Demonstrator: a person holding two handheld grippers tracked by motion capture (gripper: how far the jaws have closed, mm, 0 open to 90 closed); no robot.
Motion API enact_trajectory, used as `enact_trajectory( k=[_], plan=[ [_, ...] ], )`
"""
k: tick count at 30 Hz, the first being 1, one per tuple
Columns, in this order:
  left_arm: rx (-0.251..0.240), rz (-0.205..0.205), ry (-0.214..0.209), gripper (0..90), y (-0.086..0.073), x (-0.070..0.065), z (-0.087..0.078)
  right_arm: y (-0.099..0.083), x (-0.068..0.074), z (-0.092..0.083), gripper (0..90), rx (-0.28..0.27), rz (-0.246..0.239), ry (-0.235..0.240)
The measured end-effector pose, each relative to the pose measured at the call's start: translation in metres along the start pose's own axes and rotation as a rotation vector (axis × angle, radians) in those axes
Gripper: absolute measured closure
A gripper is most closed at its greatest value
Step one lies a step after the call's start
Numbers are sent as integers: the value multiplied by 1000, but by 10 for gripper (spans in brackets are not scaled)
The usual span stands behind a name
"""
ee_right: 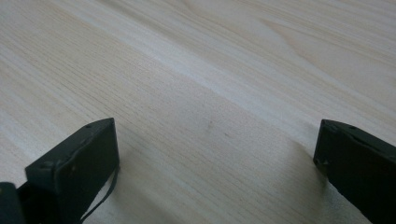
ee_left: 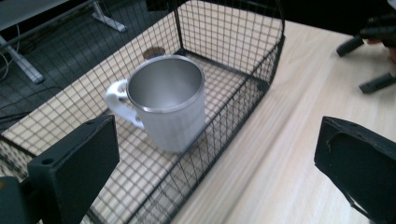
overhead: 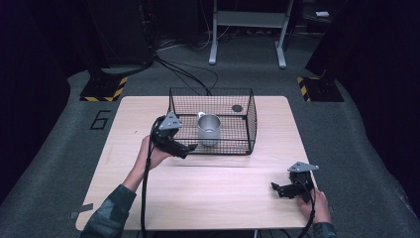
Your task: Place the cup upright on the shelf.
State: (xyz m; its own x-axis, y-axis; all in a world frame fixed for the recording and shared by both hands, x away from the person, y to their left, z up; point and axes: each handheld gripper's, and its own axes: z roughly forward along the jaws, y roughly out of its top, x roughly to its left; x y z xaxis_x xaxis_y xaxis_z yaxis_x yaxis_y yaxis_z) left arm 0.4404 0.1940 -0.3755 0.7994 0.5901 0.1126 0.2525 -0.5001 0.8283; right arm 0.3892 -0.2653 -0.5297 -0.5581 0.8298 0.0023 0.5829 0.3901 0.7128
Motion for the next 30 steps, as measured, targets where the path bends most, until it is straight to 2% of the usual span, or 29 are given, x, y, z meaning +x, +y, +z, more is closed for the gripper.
enact_trajectory(
  k=[1,5,6,9,10,11,12,13,14,15,16,17,18,19,20,21,22,23,24,26,28,30],
  plan=[
    [12,-4,-8,1,-6,-3,-5,0,0,0,0,0,-1,-1],
    [8,-10,29,1,-29,-10,-22,0,-1,0,0,-2,-6,-1],
    [8,-10,29,1,-29,-10,-22,0,-1,0,0,-2,-6,-1],
    [21,-31,47,1,-48,-13,-29,0,-1,0,0,-1,-5,-1],
    [23,-36,56,1,-54,-14,-32,0,0,0,0,0,1,0],
    [30,-56,73,1,-68,-16,-35,0,-1,0,0,-1,-6,-1],
    [30,-56,73,1,-68,-16,-35,0,0,0,0,0,-1,0],
    [50,-67,96,1,-82,-16,-39,0,0,0,0,0,-1,0],
    [50,-67,96,1,-82,-16,-39,0,0,0,0,0,-1,0],
    [62,-79,122,1,-95,-16,-40,0,0,0,0,0,-1,-1],
    [68,-94,130,1,-104,-14,-42,0,0,0,0,0,0,0],
    [68,-94,130,1,-104,-14,-42,0,0,0,0,0,-2,-1],
    [70,-129,145,1,-120,-13,-43,0,0,0,0,-1,-4,-1],
    [72,-145,159,1,-128,-13,-43,0,0,0,0,1,2,-1],
    [72,-145,159,1,-128,-13,-43,0,0,0,0,1,2,-1],
    [94,-169,187,2,-144,-11,-43,0,0,0,0,0,0,-1],
    [94,-169,187,2,-144,-11,-43,0,0,0,0,0,0,-1],
    [107,-204,204,2,-160,-8,-42,0,0,0,0,-5,1,-2],
    [111,-229,210,2,-168,-7,-41,0,0,0,0,-7,4,-5],
    [117,-239,221,2,-174,-7,-40,0,0,0,0,1,3,-3],
    [157,-261,263,2,-192,-6,-36,0,0,0,0,1,4,-4],
    [164,-268,266,2,-195,-5,-36,0,0,0,0,1,4,-3]
  ],
)
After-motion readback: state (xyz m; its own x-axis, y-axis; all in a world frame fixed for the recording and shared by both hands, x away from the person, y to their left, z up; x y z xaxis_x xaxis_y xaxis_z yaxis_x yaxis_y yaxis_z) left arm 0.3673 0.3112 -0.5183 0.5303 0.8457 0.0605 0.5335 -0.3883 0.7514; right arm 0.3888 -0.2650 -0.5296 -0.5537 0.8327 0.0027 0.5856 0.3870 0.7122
